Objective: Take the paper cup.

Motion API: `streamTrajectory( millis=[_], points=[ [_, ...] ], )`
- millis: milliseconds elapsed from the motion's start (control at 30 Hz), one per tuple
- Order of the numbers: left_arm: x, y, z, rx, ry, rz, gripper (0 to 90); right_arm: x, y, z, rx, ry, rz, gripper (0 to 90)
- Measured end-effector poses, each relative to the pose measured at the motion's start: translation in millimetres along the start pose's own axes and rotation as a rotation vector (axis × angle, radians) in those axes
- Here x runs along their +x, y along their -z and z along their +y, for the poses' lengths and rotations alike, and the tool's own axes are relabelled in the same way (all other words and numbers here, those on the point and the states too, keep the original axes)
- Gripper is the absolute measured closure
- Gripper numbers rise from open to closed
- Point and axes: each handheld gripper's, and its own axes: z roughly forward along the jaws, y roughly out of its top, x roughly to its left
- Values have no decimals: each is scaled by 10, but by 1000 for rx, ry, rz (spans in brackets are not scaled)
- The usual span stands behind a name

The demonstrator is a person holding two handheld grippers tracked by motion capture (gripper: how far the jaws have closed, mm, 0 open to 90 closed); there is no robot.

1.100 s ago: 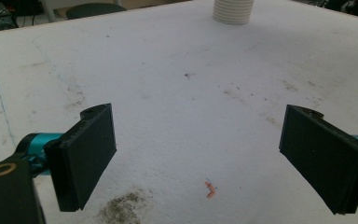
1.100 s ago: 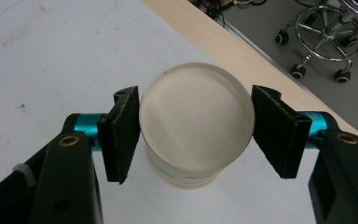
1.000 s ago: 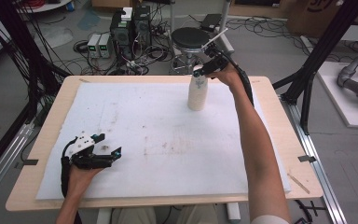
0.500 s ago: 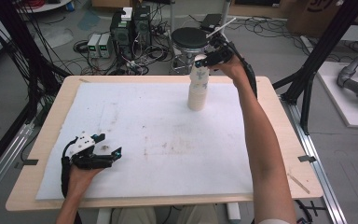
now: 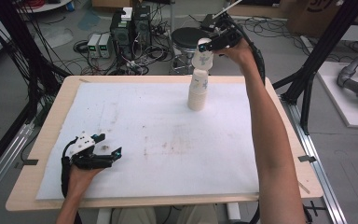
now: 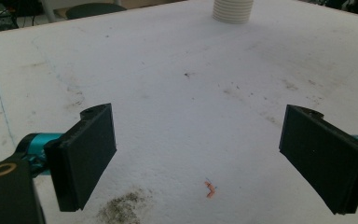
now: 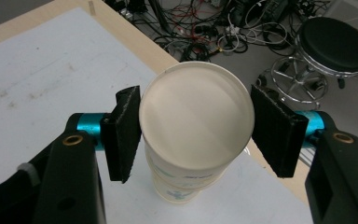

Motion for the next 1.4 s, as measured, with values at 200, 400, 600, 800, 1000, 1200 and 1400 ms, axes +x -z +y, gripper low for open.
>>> streamTrajectory(
  millis=[200, 400, 600, 800, 1000, 1200, 1400],
  points=[
    [-1, -1, -1, -2, 2, 0, 107, 6, 53, 28, -1, 4, -4, 382],
    [0, -1, 0, -2, 1, 0, 107, 23, 88, -5, -13, 3, 30, 383],
    [2, 0, 0, -2, 2, -1, 107, 126, 165, -152, -59, 17, 96, 383],
    [3, 1, 0, -2, 3, -2, 107, 324, 275, -365, -118, 39, 174, 383],
    [-1, 1, -1, -5, 3, -3, 106, 550, 354, -574, -167, 69, 219, 383],
    [4, 4, 0, -3, 1, -7, 107, 886, 385, -897, -228, 98, 282, 383],
    [16, -5, 4, 8, 11, -11, 106, 1111, 378, -1154, -281, 120, 332, 383]
  ],
)
